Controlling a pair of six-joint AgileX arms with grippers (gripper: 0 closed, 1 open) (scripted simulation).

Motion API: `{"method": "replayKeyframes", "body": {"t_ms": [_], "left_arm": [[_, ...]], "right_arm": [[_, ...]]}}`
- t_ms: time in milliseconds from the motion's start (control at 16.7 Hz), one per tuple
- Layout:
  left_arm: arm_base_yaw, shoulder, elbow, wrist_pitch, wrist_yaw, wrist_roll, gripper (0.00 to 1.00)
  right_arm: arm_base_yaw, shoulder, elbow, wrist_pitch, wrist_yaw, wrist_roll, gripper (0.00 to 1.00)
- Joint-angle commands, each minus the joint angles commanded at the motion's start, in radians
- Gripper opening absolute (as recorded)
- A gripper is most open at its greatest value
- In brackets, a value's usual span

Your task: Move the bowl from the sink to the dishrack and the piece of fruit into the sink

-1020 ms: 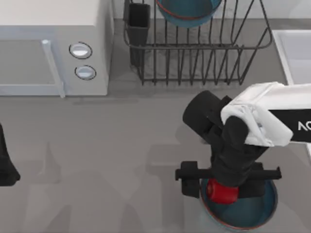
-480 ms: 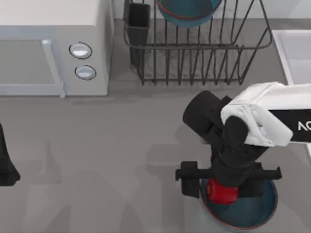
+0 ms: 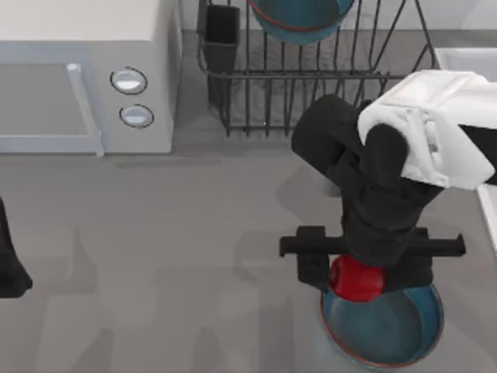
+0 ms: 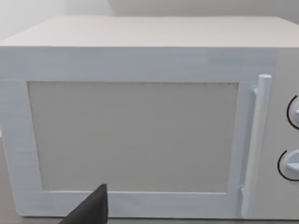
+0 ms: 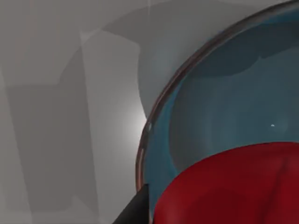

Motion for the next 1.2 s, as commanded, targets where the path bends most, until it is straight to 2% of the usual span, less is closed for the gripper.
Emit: {"method": "replayKeyframes", "body": {"t_ms": [240, 540, 720, 960, 1200], "left_arm": [[0.0, 0.0, 0.0, 0.0, 0.0, 0.0, 1.0], [0.0, 0.0, 0.0, 0.0, 0.0, 0.0, 1.0], [0.0, 0.0, 0.0, 0.0, 0.0, 0.0, 1.0], [0.0, 0.0, 0.0, 0.0, 0.0, 0.0, 1.0], [0.0, 0.0, 0.0, 0.0, 0.0, 0.0, 1.0]], "right_arm": [[-0.001, -0.049, 0.08, -0.111, 0.002, -0.006, 0.0], [0.001, -0.045, 0.079, -0.109, 0.0, -0.003, 0.0], [-0.052, -0.028, 0.052, -0.047, -0.051, -0.05, 0.0], [-0.249, -0.035, -0.027, 0.182, -0.157, -0.167, 0.0], [-0.558, -0.09, -0.104, 0.572, -0.247, -0.287, 0.0]]}}
